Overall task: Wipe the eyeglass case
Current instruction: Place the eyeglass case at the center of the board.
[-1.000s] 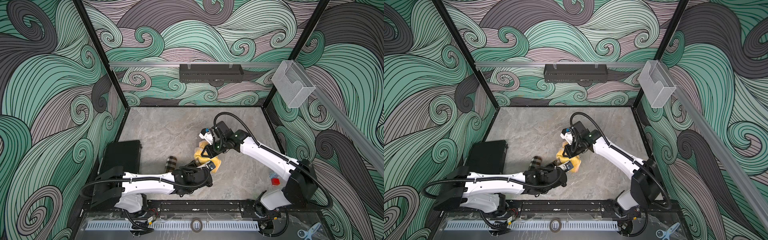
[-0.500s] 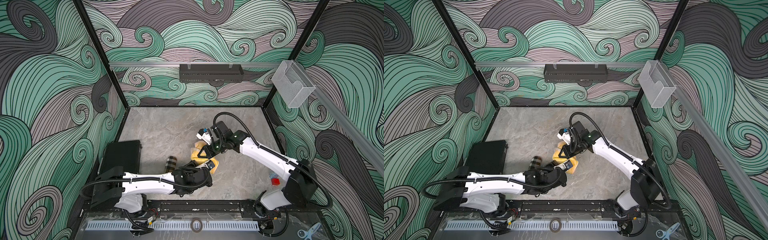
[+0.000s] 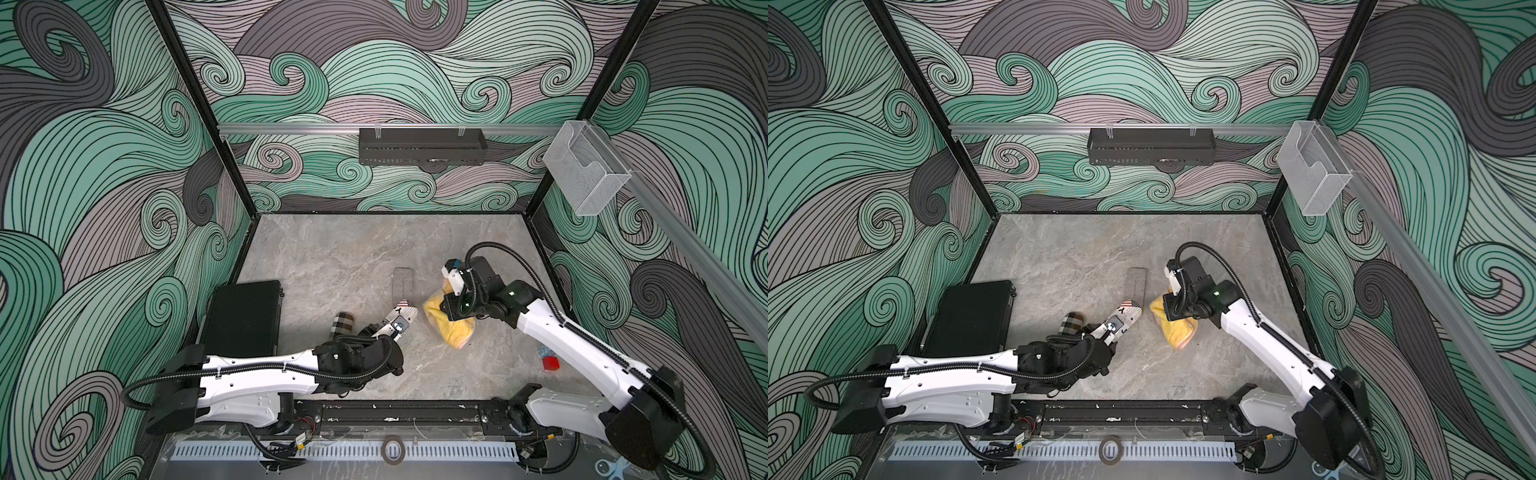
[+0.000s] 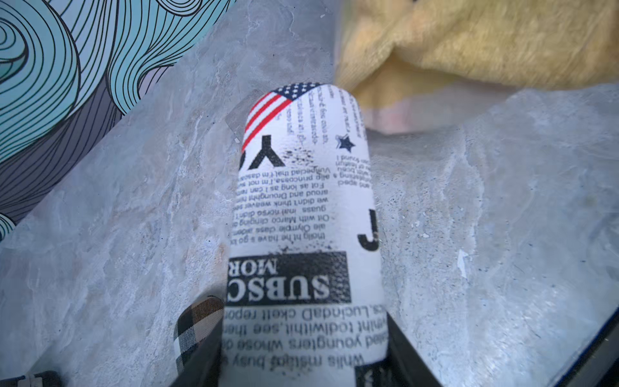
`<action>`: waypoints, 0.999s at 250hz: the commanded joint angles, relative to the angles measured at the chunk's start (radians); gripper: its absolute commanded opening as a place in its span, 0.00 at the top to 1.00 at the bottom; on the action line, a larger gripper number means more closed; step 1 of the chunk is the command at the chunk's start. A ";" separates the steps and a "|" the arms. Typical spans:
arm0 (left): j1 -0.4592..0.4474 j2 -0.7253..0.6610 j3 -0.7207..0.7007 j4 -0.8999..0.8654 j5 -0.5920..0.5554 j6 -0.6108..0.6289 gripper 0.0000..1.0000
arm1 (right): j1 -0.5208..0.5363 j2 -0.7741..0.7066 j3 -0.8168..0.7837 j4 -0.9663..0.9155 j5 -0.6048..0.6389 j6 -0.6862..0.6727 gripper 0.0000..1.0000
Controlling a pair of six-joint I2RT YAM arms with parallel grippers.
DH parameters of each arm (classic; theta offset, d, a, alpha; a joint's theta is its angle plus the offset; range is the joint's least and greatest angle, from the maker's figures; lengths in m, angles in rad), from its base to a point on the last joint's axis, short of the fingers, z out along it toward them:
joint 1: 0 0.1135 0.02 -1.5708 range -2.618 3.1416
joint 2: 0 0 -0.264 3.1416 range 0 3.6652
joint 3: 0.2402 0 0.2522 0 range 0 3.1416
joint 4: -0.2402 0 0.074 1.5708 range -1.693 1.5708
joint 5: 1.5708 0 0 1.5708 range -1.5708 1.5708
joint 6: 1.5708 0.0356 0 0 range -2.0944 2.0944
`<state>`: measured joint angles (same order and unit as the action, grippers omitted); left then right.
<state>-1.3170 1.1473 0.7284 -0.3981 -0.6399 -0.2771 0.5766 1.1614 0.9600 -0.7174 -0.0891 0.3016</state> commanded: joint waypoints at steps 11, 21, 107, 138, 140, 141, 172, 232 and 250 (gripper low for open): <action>0.029 -0.003 0.006 -0.114 0.034 -0.197 0.55 | -0.001 -0.134 -0.050 0.006 0.010 0.021 1.00; 0.042 0.009 0.008 -0.138 0.035 -0.246 0.55 | -0.002 -0.163 -0.063 0.012 -0.039 0.017 1.00; 0.154 0.126 0.005 -0.120 0.141 -0.548 0.57 | 0.081 -0.287 -0.157 0.096 -0.230 0.024 1.00; 0.176 0.188 0.015 -0.120 0.204 -0.564 0.54 | 0.098 -0.286 -0.176 0.098 -0.202 0.032 1.00; 0.176 0.192 0.017 -0.122 0.204 -0.566 0.54 | 0.097 -0.285 -0.176 0.099 -0.200 0.033 1.00; 0.176 0.194 0.018 -0.124 0.204 -0.566 0.54 | 0.098 -0.285 -0.177 0.098 -0.198 0.033 1.00; 0.177 0.244 0.015 -0.125 0.210 -0.589 0.54 | 0.101 -0.288 -0.185 0.098 -0.177 0.039 1.00; 0.177 0.268 -0.048 -0.054 0.230 -0.647 0.48 | 0.102 -0.343 -0.201 0.098 -0.125 0.047 1.00; 0.176 0.295 -0.056 -0.047 0.245 -0.655 0.46 | 0.102 -0.357 -0.208 0.099 -0.121 0.048 1.00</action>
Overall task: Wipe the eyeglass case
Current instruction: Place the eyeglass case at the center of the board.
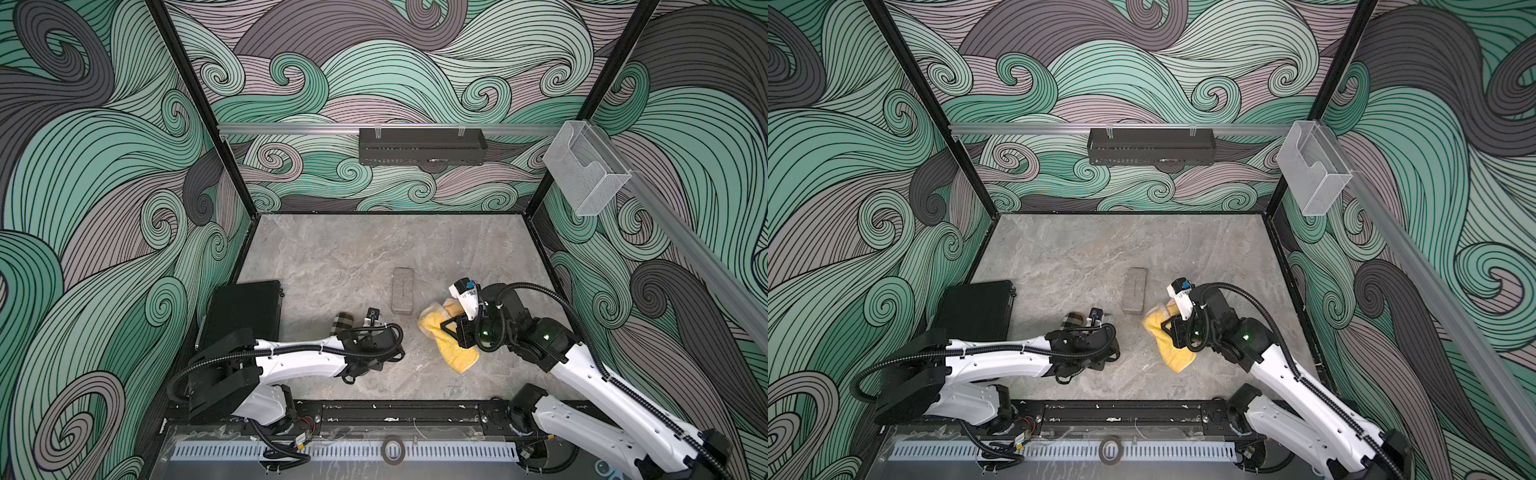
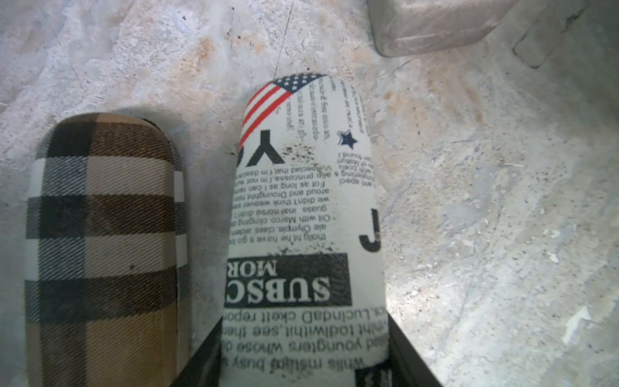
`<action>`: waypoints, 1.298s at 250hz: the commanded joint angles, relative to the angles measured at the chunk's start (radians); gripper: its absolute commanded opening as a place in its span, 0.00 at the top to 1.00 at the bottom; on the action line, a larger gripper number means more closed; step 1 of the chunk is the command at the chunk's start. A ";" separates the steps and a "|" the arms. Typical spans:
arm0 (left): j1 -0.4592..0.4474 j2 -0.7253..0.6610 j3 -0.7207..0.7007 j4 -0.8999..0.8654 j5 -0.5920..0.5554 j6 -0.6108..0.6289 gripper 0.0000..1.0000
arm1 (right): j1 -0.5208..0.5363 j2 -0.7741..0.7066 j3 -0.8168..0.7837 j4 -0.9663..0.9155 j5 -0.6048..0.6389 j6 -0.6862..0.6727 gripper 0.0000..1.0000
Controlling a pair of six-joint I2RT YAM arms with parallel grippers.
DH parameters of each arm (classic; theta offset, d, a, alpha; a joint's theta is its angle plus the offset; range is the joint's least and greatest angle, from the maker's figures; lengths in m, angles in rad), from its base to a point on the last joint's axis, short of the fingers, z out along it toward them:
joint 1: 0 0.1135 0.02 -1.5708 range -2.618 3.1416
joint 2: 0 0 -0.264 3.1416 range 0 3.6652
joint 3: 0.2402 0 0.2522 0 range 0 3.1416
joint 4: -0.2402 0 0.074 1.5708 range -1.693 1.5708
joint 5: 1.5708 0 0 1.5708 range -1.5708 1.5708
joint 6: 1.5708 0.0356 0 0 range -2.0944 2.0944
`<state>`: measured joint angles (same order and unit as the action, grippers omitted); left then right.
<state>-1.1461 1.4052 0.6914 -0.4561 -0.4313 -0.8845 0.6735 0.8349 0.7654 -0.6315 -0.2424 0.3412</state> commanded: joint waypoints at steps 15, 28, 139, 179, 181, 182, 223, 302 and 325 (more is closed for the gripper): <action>0.006 0.041 -0.024 0.011 0.045 -0.054 0.44 | 0.005 -0.037 -0.016 0.010 0.034 0.009 1.00; 0.005 0.043 -0.027 0.012 0.055 -0.057 0.41 | 0.005 -0.041 -0.018 0.008 0.036 0.009 1.00; 0.002 -0.020 -0.059 0.109 0.303 -0.026 0.11 | 0.007 -0.046 -0.038 0.047 0.016 0.012 1.00; 0.002 0.042 0.004 0.196 0.473 0.047 0.14 | 0.009 -0.042 -0.051 0.069 0.007 0.014 1.00; 0.002 0.046 0.008 0.200 0.478 0.050 0.14 | 0.008 -0.041 -0.052 0.071 0.007 0.015 1.00; 0.002 0.047 0.010 0.201 0.480 0.051 0.14 | 0.008 -0.042 -0.052 0.070 0.006 0.015 1.00; 0.005 0.132 0.109 0.207 0.503 0.098 0.15 | 0.009 -0.052 -0.054 0.061 0.013 0.013 1.00; 0.049 0.223 0.217 0.238 0.470 0.170 0.15 | 0.009 -0.099 -0.052 -0.038 0.199 0.024 1.00; 0.062 0.230 0.237 0.211 0.404 0.200 0.15 | 0.008 -0.114 -0.060 -0.038 0.209 0.027 1.00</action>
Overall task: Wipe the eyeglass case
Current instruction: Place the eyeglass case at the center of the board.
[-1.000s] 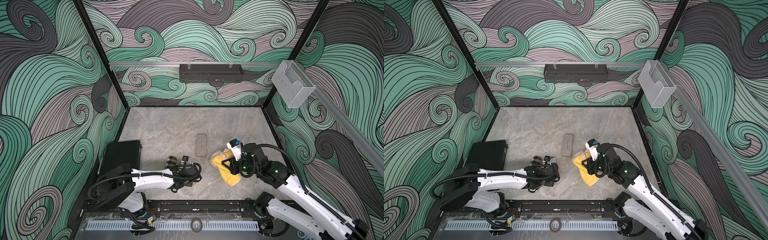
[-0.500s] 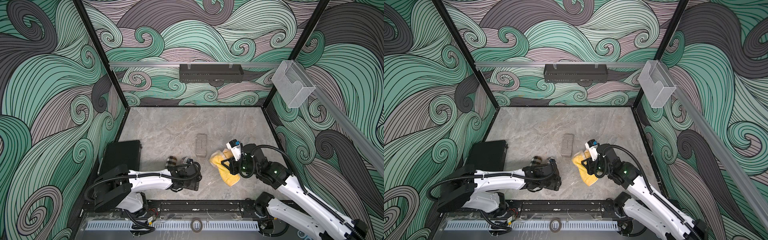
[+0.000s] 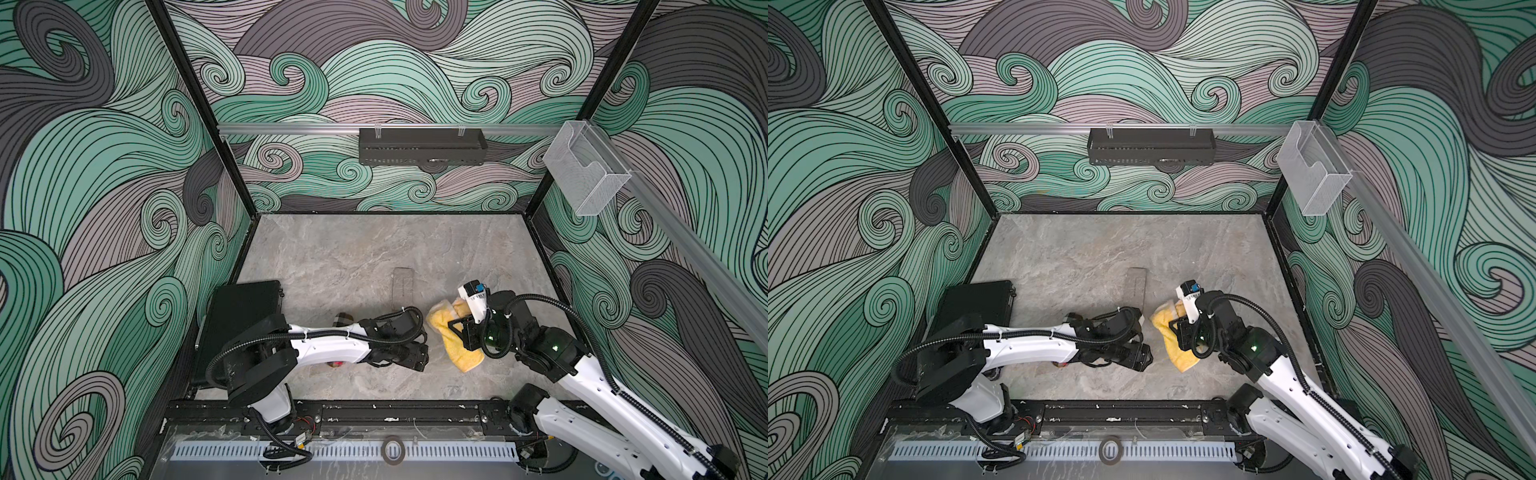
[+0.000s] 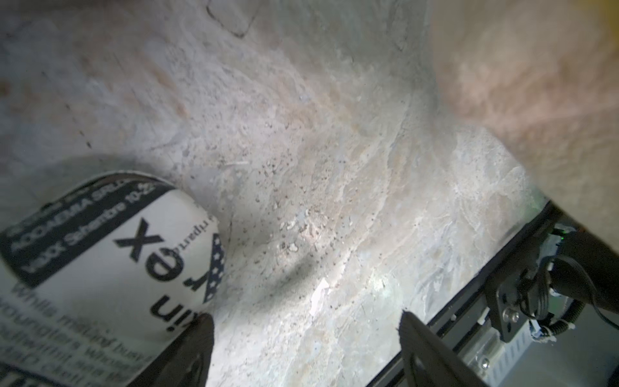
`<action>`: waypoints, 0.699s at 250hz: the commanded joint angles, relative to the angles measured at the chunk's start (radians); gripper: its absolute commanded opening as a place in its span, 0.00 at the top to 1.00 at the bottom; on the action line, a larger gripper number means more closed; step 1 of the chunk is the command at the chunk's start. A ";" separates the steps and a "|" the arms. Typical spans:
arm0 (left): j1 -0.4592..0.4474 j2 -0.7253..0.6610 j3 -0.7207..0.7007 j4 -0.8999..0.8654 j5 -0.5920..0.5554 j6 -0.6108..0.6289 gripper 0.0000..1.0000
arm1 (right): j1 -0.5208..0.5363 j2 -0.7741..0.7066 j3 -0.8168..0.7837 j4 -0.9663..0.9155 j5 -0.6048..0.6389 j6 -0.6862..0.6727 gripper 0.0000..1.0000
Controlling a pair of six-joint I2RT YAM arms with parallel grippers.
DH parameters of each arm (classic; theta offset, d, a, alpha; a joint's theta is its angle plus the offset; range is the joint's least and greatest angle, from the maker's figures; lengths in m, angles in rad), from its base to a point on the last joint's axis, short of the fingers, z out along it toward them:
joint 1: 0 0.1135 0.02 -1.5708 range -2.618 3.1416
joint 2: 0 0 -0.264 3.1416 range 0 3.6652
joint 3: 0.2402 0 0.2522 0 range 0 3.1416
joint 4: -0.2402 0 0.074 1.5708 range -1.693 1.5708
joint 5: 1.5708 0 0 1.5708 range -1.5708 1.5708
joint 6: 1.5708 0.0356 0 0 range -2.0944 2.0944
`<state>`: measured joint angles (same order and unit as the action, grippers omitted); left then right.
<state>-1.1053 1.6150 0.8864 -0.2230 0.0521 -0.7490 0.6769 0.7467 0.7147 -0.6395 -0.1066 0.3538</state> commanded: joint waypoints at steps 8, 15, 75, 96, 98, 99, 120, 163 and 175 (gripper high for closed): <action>0.025 0.021 0.050 -0.032 -0.106 0.075 0.15 | 0.005 -0.028 -0.012 -0.029 0.071 0.016 1.00; 0.030 0.021 0.056 -0.040 -0.124 0.088 0.15 | 0.005 -0.029 -0.014 -0.028 0.066 0.016 1.00; 0.071 -0.002 0.102 -0.091 -0.141 0.166 0.15 | 0.005 -0.016 -0.012 -0.022 0.036 0.013 1.00; 0.071 -0.044 0.086 -0.110 -0.157 0.169 0.15 | 0.005 -0.012 -0.015 -0.020 0.031 0.011 1.00; 0.071 -0.047 0.083 -0.113 -0.159 0.169 0.15 | 0.004 -0.011 -0.017 -0.020 0.031 0.012 1.00; 0.071 -0.050 0.082 -0.115 -0.163 0.169 0.15 | 0.005 -0.011 -0.017 -0.019 0.031 0.012 1.00; 0.072 -0.100 0.054 -0.161 -0.204 0.168 0.15 | 0.006 -0.006 -0.022 -0.010 0.026 0.011 1.00; 0.074 -0.188 -0.009 -0.279 -0.255 0.208 0.13 | 0.005 0.022 -0.030 0.022 -0.010 0.014 1.00; 0.077 -0.188 -0.024 -0.305 -0.243 0.228 0.13 | 0.006 0.029 -0.029 0.031 -0.016 0.016 1.00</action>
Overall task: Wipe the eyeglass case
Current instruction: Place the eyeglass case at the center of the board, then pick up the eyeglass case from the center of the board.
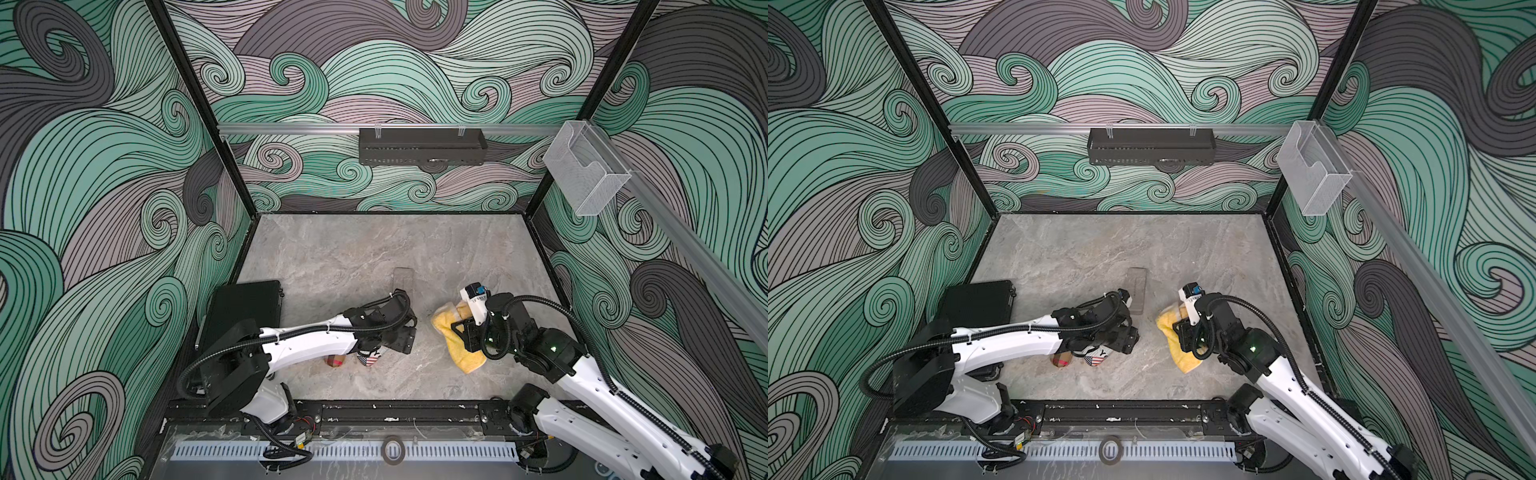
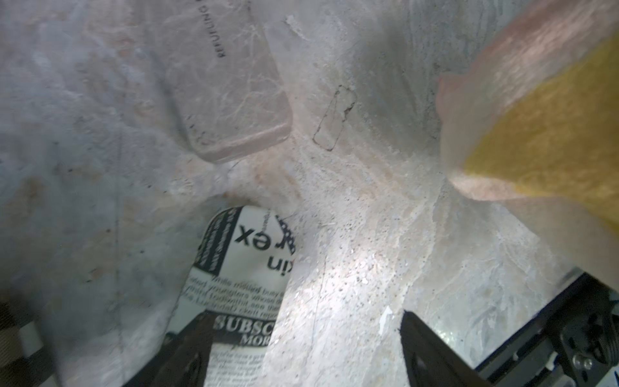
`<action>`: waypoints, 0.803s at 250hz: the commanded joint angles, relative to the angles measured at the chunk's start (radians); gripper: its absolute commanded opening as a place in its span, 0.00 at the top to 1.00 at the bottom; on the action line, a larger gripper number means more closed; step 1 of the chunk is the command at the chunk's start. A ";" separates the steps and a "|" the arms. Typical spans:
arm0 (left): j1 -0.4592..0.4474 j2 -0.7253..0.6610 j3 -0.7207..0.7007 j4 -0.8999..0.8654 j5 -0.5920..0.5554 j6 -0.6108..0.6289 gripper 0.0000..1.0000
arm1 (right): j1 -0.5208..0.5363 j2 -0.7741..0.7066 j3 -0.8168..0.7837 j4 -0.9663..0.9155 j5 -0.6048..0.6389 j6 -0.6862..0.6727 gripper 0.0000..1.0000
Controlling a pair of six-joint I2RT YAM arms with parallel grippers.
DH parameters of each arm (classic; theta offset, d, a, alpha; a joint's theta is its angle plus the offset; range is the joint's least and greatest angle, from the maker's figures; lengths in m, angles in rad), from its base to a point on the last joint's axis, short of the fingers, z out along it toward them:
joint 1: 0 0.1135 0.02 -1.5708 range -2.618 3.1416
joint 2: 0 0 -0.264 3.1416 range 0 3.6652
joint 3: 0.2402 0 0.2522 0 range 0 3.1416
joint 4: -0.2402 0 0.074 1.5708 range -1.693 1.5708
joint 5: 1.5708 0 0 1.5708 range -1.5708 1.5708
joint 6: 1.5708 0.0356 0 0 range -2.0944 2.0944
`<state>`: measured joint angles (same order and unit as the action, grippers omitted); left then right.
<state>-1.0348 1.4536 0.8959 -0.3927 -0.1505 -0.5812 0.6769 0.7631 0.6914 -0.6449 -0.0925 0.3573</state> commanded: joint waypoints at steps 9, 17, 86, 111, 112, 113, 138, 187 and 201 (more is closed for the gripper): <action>0.012 -0.059 -0.041 -0.159 -0.048 0.061 0.13 | 0.006 0.017 -0.007 0.042 -0.035 0.014 1.00; 0.017 -0.064 -0.050 -0.173 -0.052 0.061 0.13 | 0.006 0.021 -0.004 0.048 -0.038 0.015 1.00; 0.057 -0.042 -0.077 -0.185 -0.008 0.120 0.12 | 0.012 0.036 -0.006 0.062 -0.055 0.026 1.00; 0.059 0.000 -0.069 -0.186 0.027 0.158 0.12 | 0.013 0.037 0.000 0.054 -0.055 0.022 1.00; 0.059 0.001 -0.069 -0.186 0.029 0.159 0.12 | 0.013 0.036 -0.001 0.054 -0.055 0.022 1.00; 0.060 0.002 -0.069 -0.186 0.031 0.161 0.11 | 0.013 0.037 0.000 0.054 -0.055 0.022 1.00; 0.059 0.028 -0.070 -0.172 0.077 0.184 0.11 | 0.012 0.034 -0.002 0.053 -0.054 0.023 1.00; 0.059 0.053 -0.085 -0.140 0.081 0.210 0.17 | 0.013 0.046 -0.004 0.065 -0.060 0.028 1.00; 0.059 0.070 -0.089 -0.138 0.057 0.211 0.19 | 0.016 0.049 -0.004 0.070 -0.060 0.027 1.00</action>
<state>-0.9802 1.4986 0.8108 -0.5350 -0.0845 -0.4042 0.6861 0.8059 0.6914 -0.5987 -0.1390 0.3759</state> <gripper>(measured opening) 0.830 0.148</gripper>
